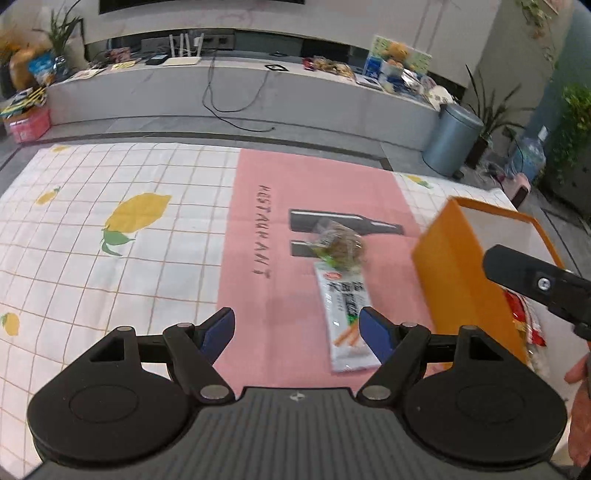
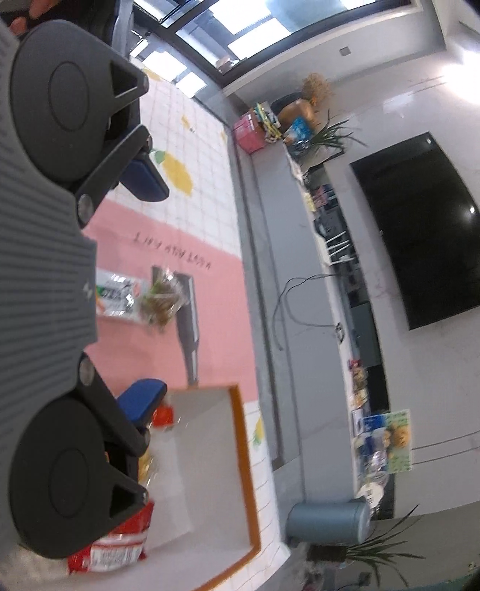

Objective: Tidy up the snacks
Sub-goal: 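Move both tools back from the box toward the remaining snacks, then grasp the white spicy-strip pack with the right tool while the left tool grasps the clear snack bag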

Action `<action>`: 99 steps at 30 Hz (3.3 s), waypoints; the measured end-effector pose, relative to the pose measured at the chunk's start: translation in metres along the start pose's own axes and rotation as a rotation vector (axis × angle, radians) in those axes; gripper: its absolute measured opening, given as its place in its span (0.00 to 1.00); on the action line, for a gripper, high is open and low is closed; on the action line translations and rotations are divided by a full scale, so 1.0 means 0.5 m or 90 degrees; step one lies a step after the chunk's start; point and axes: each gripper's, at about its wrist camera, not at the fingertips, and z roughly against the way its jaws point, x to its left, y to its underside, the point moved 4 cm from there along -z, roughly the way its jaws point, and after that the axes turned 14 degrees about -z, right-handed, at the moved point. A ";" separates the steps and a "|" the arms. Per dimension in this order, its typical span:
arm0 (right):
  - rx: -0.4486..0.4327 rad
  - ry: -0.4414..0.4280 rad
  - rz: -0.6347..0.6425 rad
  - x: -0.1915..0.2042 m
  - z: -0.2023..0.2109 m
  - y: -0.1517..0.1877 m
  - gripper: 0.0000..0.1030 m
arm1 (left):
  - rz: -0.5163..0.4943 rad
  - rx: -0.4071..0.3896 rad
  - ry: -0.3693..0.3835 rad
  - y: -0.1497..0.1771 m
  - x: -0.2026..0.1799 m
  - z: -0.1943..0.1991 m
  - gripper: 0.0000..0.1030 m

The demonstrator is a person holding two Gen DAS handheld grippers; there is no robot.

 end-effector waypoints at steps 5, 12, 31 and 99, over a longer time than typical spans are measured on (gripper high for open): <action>-0.038 0.031 0.050 0.045 -0.047 0.056 0.96 | 0.000 -0.063 -0.041 0.024 0.060 -0.039 0.87; -0.058 0.035 0.061 0.034 -0.138 0.143 0.96 | 0.040 -0.037 -0.018 0.027 0.121 -0.076 0.87; 0.007 0.153 0.135 -0.014 -0.313 0.225 0.94 | 0.084 0.014 0.006 0.051 0.199 -0.130 0.87; -0.030 0.167 0.140 0.003 -0.316 0.224 0.49 | -0.038 0.253 0.030 -0.231 -0.092 -0.371 0.83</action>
